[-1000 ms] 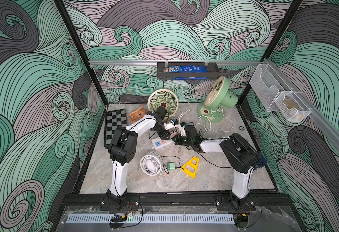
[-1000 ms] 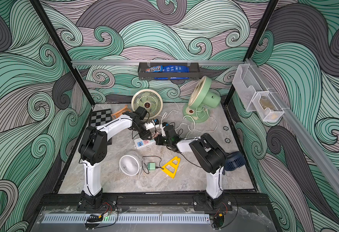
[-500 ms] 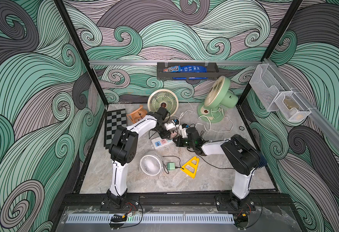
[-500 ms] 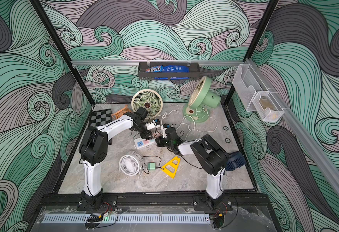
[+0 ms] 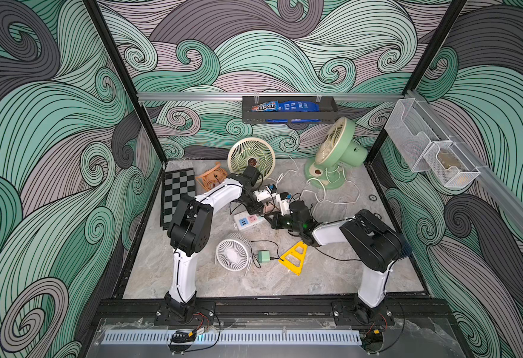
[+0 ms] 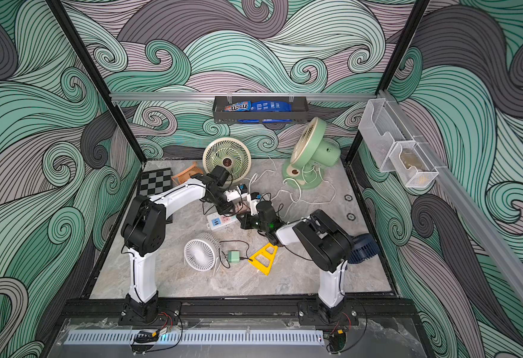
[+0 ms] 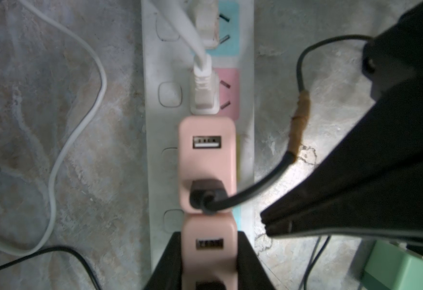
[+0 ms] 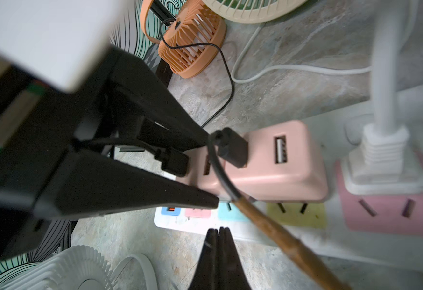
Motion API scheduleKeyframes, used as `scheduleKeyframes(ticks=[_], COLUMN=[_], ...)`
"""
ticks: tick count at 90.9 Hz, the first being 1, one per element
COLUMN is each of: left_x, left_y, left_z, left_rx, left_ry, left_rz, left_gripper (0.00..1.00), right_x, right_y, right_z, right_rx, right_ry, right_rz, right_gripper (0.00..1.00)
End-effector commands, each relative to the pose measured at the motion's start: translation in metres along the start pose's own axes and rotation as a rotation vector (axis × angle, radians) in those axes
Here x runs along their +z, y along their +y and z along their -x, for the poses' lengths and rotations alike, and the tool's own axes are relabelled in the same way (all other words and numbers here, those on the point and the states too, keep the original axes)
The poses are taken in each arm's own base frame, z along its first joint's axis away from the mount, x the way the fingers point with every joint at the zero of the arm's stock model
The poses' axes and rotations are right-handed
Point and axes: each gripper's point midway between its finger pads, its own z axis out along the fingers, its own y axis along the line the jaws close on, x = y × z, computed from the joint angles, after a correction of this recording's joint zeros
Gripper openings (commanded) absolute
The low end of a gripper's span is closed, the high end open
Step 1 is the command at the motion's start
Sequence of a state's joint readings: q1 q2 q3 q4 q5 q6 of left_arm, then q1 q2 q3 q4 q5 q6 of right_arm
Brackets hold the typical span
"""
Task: Unplug the desk fan from the power strip
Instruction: Remove the plug from the socket.
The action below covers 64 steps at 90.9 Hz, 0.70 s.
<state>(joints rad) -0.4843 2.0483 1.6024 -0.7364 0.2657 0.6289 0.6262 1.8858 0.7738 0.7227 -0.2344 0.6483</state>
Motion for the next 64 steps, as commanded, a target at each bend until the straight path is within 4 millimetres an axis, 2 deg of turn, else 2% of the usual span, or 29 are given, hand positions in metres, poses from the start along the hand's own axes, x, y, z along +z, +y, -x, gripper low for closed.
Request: scheduleKeyframes(ticks=[1,25,64], left_x=[-0.002,-0.002,-0.002], left_y=[-0.002,-0.002,-0.001], left_z=[-0.006,-0.006,-0.007], left_rx=[0.022,0.020,0.013], left_ry=[0.026,0.028,0.018], left_rz=[0.019,0.017,0.034], left_gripper=[0.00,0.00,0.00], right_x=[0.004,0.015,0.020], right_y=[0.002,-0.012,-0.035], right_z=[0.005,-0.002,-0.018], right_rx=[-0.011,0.005,0.062], right_ry=[-0.040,-0.021,0.008], right_rz=[0.012,-0.037,-0.114], right_gripper=[0.05,0.04,0.04])
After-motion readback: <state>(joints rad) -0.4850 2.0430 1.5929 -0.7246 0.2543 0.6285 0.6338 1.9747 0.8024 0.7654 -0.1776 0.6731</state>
